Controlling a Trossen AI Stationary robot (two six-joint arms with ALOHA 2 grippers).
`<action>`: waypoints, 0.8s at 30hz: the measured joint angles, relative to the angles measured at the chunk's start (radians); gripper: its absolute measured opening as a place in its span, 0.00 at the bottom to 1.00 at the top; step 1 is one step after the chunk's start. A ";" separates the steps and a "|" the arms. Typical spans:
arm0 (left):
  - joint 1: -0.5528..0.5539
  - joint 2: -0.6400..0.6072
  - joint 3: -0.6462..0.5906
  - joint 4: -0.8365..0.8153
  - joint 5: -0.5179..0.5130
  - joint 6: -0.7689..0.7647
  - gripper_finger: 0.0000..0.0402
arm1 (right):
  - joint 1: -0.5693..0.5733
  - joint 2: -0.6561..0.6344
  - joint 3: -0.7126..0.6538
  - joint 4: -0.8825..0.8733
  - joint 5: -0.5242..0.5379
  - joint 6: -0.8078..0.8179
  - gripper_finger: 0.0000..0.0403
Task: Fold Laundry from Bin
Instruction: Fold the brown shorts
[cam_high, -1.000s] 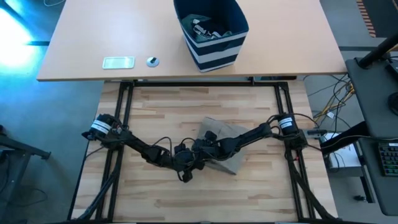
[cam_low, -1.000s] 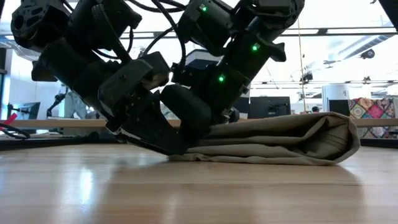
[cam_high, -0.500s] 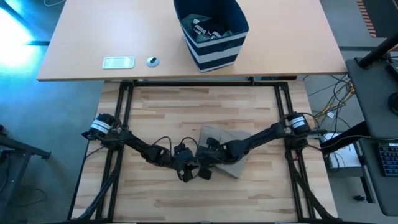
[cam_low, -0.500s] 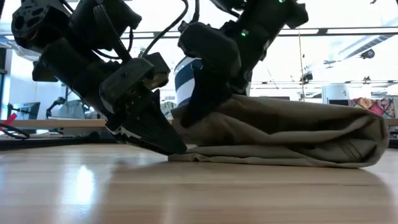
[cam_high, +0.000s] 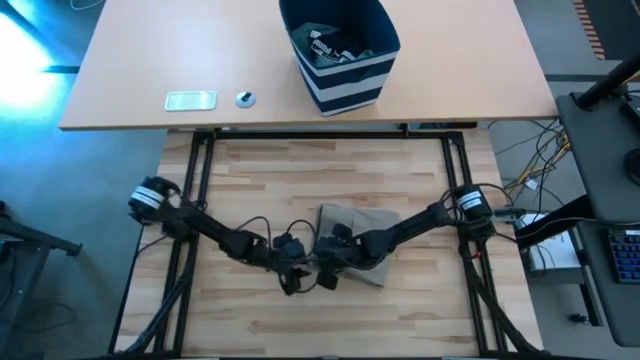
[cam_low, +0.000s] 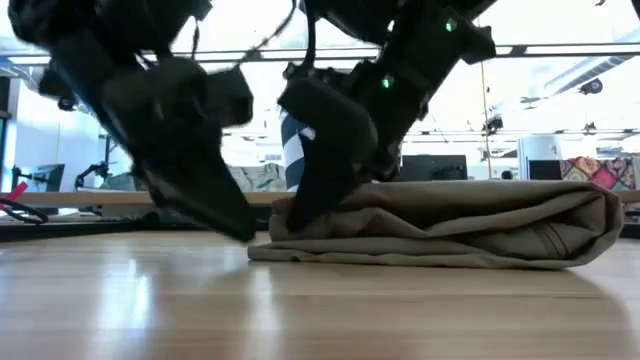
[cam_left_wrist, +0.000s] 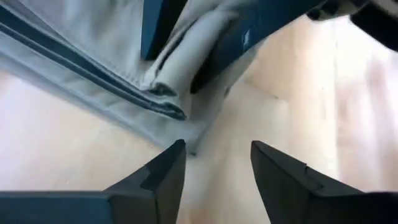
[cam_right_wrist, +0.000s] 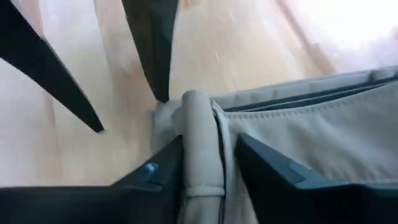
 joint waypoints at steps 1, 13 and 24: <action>0.001 -0.032 0.001 -0.023 -0.001 0.001 0.44 | 0.000 -0.012 0.006 -0.001 -0.002 0.006 0.40; 0.106 -0.148 0.045 -0.015 -0.044 0.118 0.47 | 0.081 -0.286 0.014 -0.213 -0.025 0.055 0.63; 0.165 0.181 0.159 0.034 0.141 0.332 0.41 | 0.196 -0.250 -0.126 -0.422 -0.105 0.241 0.64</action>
